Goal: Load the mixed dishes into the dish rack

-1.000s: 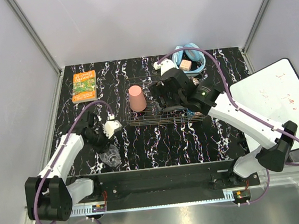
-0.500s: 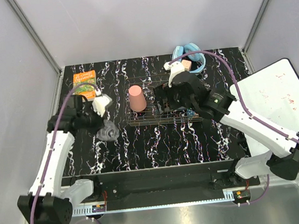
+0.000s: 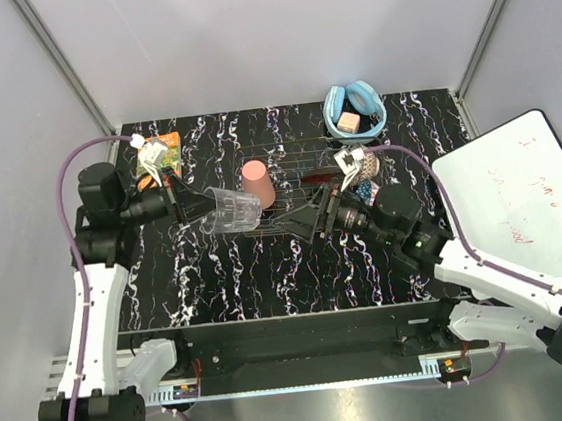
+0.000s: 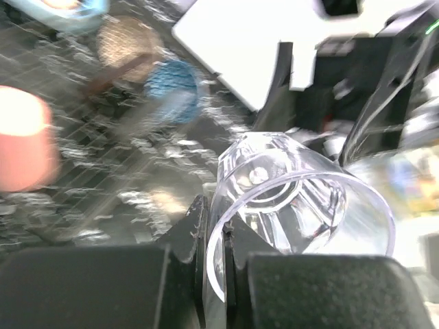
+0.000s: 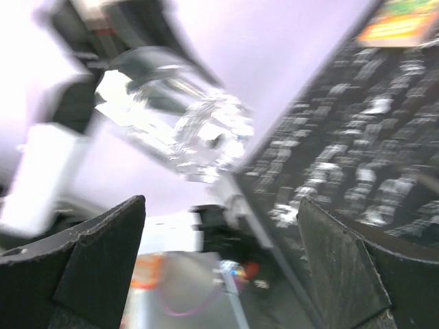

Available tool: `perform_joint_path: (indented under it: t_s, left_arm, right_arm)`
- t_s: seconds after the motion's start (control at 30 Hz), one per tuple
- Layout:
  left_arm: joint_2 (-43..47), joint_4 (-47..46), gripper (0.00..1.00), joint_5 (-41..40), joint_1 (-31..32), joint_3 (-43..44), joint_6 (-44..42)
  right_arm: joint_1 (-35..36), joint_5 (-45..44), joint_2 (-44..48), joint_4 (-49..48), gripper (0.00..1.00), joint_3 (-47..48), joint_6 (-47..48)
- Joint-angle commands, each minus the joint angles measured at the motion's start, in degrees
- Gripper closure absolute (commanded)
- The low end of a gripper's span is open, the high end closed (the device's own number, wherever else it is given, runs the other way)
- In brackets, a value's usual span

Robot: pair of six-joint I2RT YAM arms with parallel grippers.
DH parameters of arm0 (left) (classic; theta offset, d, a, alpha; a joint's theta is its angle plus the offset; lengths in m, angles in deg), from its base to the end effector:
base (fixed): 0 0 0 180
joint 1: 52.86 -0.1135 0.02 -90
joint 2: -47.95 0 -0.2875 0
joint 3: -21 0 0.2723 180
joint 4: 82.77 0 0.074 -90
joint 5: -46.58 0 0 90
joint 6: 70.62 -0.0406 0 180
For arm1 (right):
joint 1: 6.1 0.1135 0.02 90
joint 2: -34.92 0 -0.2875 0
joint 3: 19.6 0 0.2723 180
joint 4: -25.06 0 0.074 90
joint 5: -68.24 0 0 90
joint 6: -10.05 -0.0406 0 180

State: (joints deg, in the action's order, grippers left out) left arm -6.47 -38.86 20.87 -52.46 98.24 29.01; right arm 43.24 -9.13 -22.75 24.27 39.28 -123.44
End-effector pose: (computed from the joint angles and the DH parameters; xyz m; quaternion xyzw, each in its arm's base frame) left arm 0.1889 -0.0379 0.4200 0.2439 0.7201 -0.4789 0.4388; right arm 0.1575 0.1970 0.3661 -0.1143 0.6855 0.5706 0.4376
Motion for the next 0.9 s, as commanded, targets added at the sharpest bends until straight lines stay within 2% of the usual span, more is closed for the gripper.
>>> perform_joint_path:
  t_s: [0.0,0.03,0.2,0.67,0.87]
  left_arm:
    - [-0.7,-33.5,1.00,12.3,-0.4,-7.4,31.9]
    - [-0.9,-34.7,1.00,12.2,-0.3,-7.9,34.7]
    - [-1.0,-37.4,1.00,12.4,-0.4,-10.3,36.4]
    - [-0.2,-36.9,1.00,11.1,-0.3,-13.7,34.1]
    - [-0.7,-32.2,1.00,9.8,-0.3,-13.7,28.2]
  right_arm:
    - [-0.7,6.6,-0.8,-30.4,0.00,-5.7,-15.6]
    - [-0.8,6.5,-1.2,-33.1,0.00,-7.9,-18.6]
    - [-0.9,6.3,-6.5,-45.8,0.00,-11.0,-25.2]
    - [-0.9,10.3,-21.1,-60.9,0.00,-8.2,-35.0]
    - [-0.9,11.2,-25.3,-66.7,0.00,-7.0,-39.0]
